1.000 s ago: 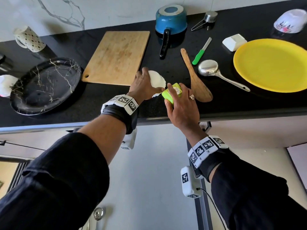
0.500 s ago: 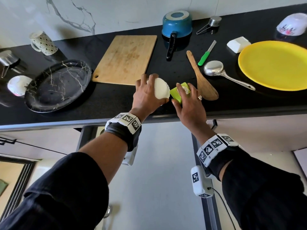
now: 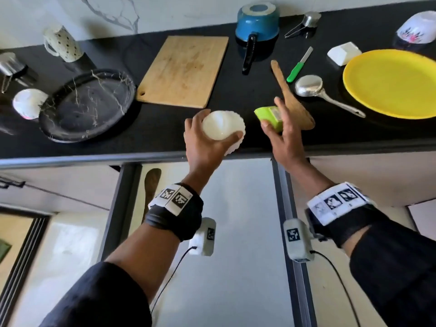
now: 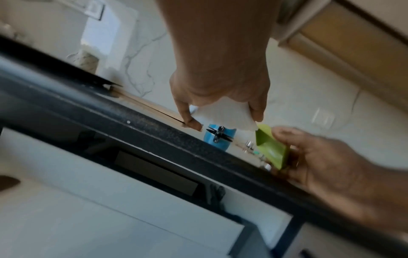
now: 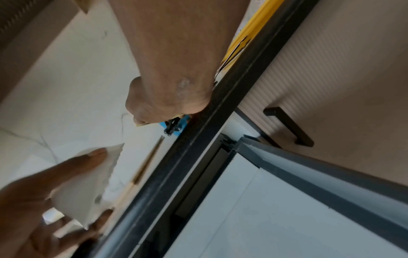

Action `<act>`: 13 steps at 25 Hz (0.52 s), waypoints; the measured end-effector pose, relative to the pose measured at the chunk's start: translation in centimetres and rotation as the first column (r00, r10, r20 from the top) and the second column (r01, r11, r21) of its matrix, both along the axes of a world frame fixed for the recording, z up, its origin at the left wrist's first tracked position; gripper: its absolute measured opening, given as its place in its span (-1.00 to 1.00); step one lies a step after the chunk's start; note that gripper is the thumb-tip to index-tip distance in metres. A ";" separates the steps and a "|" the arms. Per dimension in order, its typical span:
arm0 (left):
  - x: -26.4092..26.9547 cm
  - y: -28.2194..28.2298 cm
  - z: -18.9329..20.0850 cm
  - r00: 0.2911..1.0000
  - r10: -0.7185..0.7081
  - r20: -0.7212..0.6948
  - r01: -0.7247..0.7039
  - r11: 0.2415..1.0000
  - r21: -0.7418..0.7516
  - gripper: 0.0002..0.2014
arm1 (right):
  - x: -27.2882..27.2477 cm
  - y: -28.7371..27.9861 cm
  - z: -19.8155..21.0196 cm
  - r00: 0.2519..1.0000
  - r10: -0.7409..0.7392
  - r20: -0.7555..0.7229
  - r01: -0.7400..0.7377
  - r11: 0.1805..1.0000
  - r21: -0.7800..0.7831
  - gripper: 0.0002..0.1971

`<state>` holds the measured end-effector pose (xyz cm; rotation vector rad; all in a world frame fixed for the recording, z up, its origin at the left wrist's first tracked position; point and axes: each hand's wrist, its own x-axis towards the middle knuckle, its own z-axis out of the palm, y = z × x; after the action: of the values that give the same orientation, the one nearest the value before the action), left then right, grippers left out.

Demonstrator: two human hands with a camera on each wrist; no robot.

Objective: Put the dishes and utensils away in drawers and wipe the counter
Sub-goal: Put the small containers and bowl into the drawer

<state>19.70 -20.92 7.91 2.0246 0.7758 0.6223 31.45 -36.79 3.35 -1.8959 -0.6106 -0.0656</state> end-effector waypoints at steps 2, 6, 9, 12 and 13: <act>-3.1 -0.9 0.3 0.997 0.031 0.071 -0.019 0.988 -0.153 -0.19 | -3.5 -1.6 0.3 0.999 0.023 0.028 -0.023 1.000 0.018 -0.42; -9.3 -2.3 -2.1 0.991 -0.087 -0.099 0.070 0.984 -0.162 -0.15 | -8.6 -5.1 -1.9 0.956 0.258 -0.138 -0.279 0.945 -0.170 -0.43; -11.4 -2.7 -5.3 0.949 -0.169 -0.268 0.119 0.974 -0.195 -0.08 | -8.9 -6.2 -4.8 0.946 0.164 -0.280 -0.270 0.876 -0.400 -0.40; -12.1 -2.8 -8.5 0.872 -0.242 -0.425 0.190 0.968 -0.161 -0.03 | -8.6 -5.1 -7.3 0.953 0.072 -0.294 -0.239 0.774 -0.587 -0.46; -12.0 -2.7 -9.2 0.855 -0.251 -0.453 0.203 0.967 -0.153 -0.02 | -8.2 -4.3 -7.7 0.952 0.052 -0.301 -0.240 0.736 -0.633 -0.48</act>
<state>7.68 -23.67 -1.29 2.1571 0.8048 -0.0563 23.23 -41.07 -4.35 -2.4785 -0.6470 0.5830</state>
